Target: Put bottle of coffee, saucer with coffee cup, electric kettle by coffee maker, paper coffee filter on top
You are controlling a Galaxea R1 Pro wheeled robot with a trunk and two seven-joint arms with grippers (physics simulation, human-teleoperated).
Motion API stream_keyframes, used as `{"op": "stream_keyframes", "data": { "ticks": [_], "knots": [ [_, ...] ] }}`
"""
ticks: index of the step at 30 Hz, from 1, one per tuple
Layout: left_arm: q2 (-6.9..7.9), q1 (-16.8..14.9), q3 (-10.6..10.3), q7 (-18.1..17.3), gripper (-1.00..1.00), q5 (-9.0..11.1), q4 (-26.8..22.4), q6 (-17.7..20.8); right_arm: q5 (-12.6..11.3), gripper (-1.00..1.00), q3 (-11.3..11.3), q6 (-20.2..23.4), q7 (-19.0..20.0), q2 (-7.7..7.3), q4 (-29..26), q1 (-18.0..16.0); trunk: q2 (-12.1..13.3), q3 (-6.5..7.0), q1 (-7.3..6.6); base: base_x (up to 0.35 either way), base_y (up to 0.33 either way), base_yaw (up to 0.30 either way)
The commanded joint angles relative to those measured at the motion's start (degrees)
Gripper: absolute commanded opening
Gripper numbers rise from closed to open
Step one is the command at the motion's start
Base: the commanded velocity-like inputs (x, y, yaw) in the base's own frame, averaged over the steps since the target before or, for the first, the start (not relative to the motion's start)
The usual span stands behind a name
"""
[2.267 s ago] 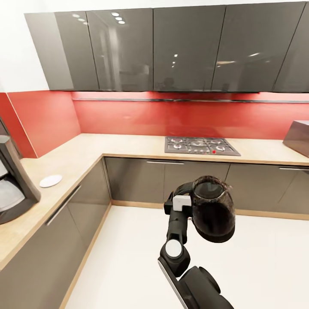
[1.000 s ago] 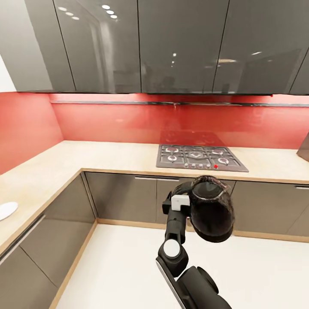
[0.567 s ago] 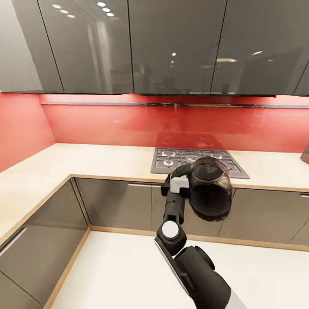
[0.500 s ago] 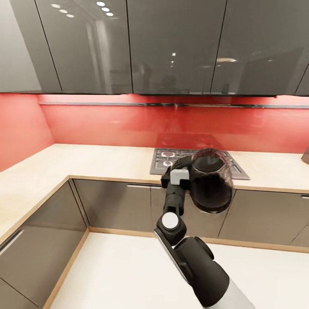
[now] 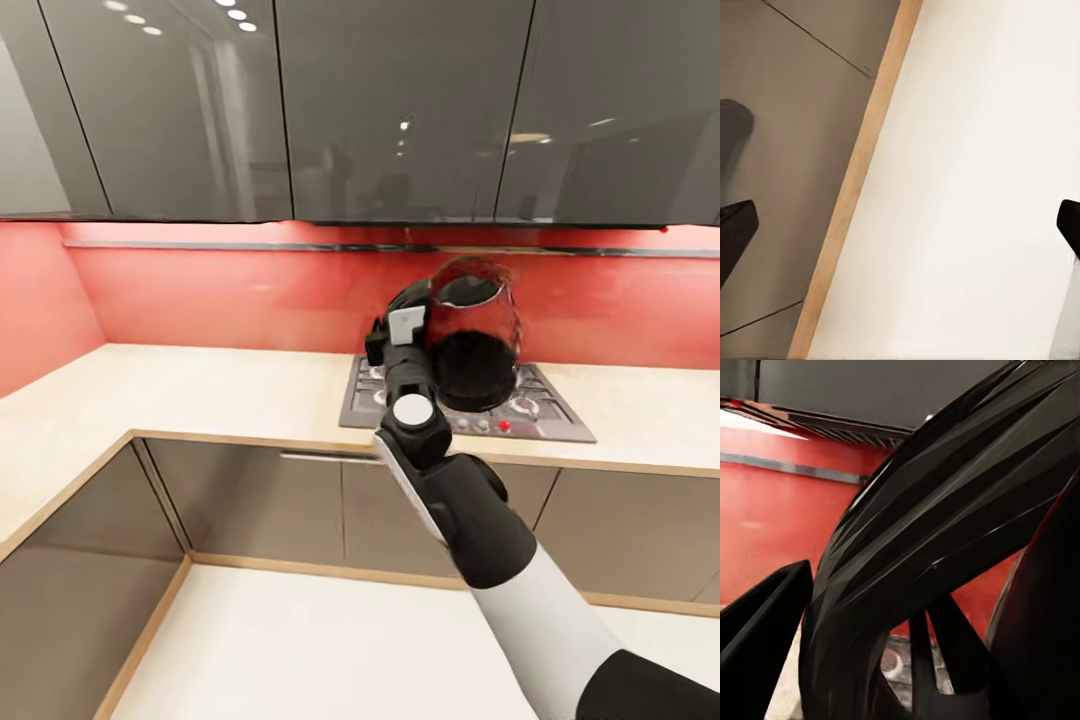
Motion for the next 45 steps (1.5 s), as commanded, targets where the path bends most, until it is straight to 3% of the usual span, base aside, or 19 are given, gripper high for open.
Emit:
{"op": "stream_keyframes", "data": {
  "ticks": [1,7,9,11,14,18,22,42,45],
  "knots": [
    [0.09,0.0,-0.5,0.3,1.0,0.5,0.4,-0.1,-1.3,-1.0,-0.1,0.7,1.0,0.0,0.0,-0.2,-0.1,-0.12,0.06,0.303,-0.073,0.0],
    [0.94,0.0,-0.4,0.6,1.0,0.9,1.6,-0.1,-18.2,-1.0,-0.1,0.8,3.5,0.0,0.0,-0.3,-0.1,-0.12,0.06,0.317,-0.022,0.0],
    [0.99,0.0,-0.4,0.6,1.0,0.9,1.7,-0.1,-21.7,-1.0,0.0,0.8,3.9,0.0,0.0,-0.3,-0.1,-0.12,0.06,0.334,-0.003,0.0],
    [0.98,0.0,-0.4,0.5,1.0,0.9,1.7,-0.1,-23.5,-1.0,0.0,0.8,4.7,0.0,0.1,-0.3,-0.1,-0.12,0.06,0.336,-0.001,0.0],
    [1.03,0.0,-0.4,0.5,1.0,0.9,1.8,-0.1,-24.4,-1.0,0.2,1.3,7.8,0.0,0.0,-0.3,-0.1,-0.12,0.06,0.323,0.0,0.0],
    [1.05,0.0,-0.2,0.6,1.0,0.9,2.3,-0.1,-24.7,-1.0,0.8,4.1,14.8,0.0,-0.1,-0.3,-0.1,-0.12,0.06,0.155,0.0,0.0],
    [1.06,0.0,-0.2,0.7,1.0,1.0,2.6,-0.1,-24.7,-1.0,1.0,4.9,17.8,0.0,0.0,-0.3,-0.1,-0.12,0.06,0.034,0.0,0.0],
    [0.93,0.0,-0.1,0.7,1.0,1.0,2.6,-0.1,-24.6,-1.0,0.9,5.1,18.6,0.0,-0.1,-0.2,-0.1,-0.12,0.06,0.001,0.0,0.0],
    [0.7,0.0,-0.2,0.7,1.0,0.9,2.6,-0.1,-24.6,-1.0,0.9,5.1,18.6,-0.79,-0.1,-0.1,-0.1,-0.12,0.06,0.0,0.0,0.0]
  ]
}}
